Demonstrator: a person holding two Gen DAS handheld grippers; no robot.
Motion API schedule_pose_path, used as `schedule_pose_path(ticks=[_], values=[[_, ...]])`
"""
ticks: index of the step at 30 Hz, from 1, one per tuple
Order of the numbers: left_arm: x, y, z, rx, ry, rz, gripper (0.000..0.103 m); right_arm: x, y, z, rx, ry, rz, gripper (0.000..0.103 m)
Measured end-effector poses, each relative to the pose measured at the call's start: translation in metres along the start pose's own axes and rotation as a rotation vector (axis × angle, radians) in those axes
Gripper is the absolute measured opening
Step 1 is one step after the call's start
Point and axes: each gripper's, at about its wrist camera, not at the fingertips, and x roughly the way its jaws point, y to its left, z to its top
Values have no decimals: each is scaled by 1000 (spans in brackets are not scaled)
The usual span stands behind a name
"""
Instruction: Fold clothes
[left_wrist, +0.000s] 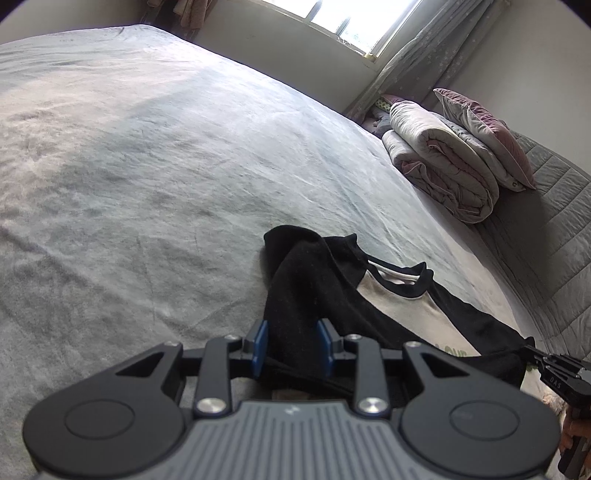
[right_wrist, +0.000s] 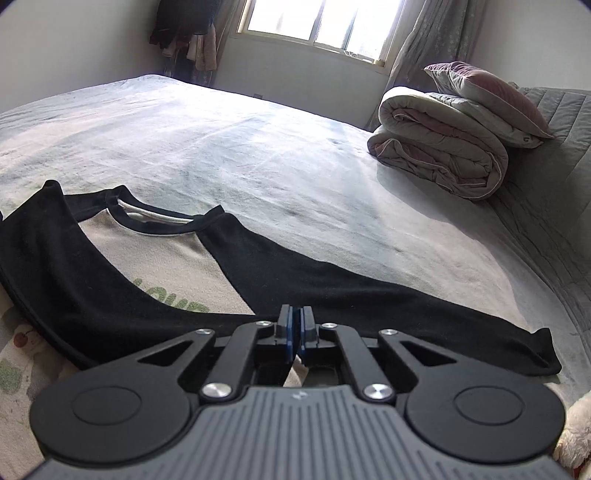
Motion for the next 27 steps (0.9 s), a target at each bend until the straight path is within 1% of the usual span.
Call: schedule_pose_path(ticks=[3, 4, 5, 7, 10, 11, 12, 14, 16, 18, 20, 22, 24, 27], values=[[1, 1, 0, -3, 10, -8, 28, 5, -6, 23, -26, -37, -41, 3], [1, 1, 0, 1, 14, -9, 28, 7, -8, 30, -35, -46, -56, 0], [2, 1, 0, 7, 19, -11, 28, 12, -10, 36, -44, -47, -80, 0], [3, 1, 0, 13, 32, -23, 28, 22, -16, 43, -43, -40, -115, 0], [5, 1, 1, 18, 52, -36, 28, 41, -26, 45, -8, -1, -130, 0], [6, 1, 1, 16, 56, -39, 27, 46, -28, 43, 24, 23, -125, 0], [6, 1, 1, 13, 58, -43, 27, 48, -30, 41, 66, 47, -102, 0], [7, 2, 2, 6, 59, -52, 27, 46, -33, 36, 175, 84, -17, 14], [6, 2, 2, 1, 54, -55, 27, 44, -34, 28, 290, 129, 61, 22], [5, 3, 3, -4, 50, -57, 27, 44, -38, 18, 443, 183, 149, 24], [5, 3, 2, -7, 50, -58, 26, 48, -41, 4, 589, 213, 248, 24], [4, 3, 1, -11, 50, -59, 26, 58, -37, -12, 733, 258, 327, 24], [3, 4, 0, -14, 50, -59, 26, 67, -32, -24, 803, 283, 349, 24], [2, 7, 0, -32, 50, -67, 26, 72, -30, -29, 873, 219, 370, 24]])
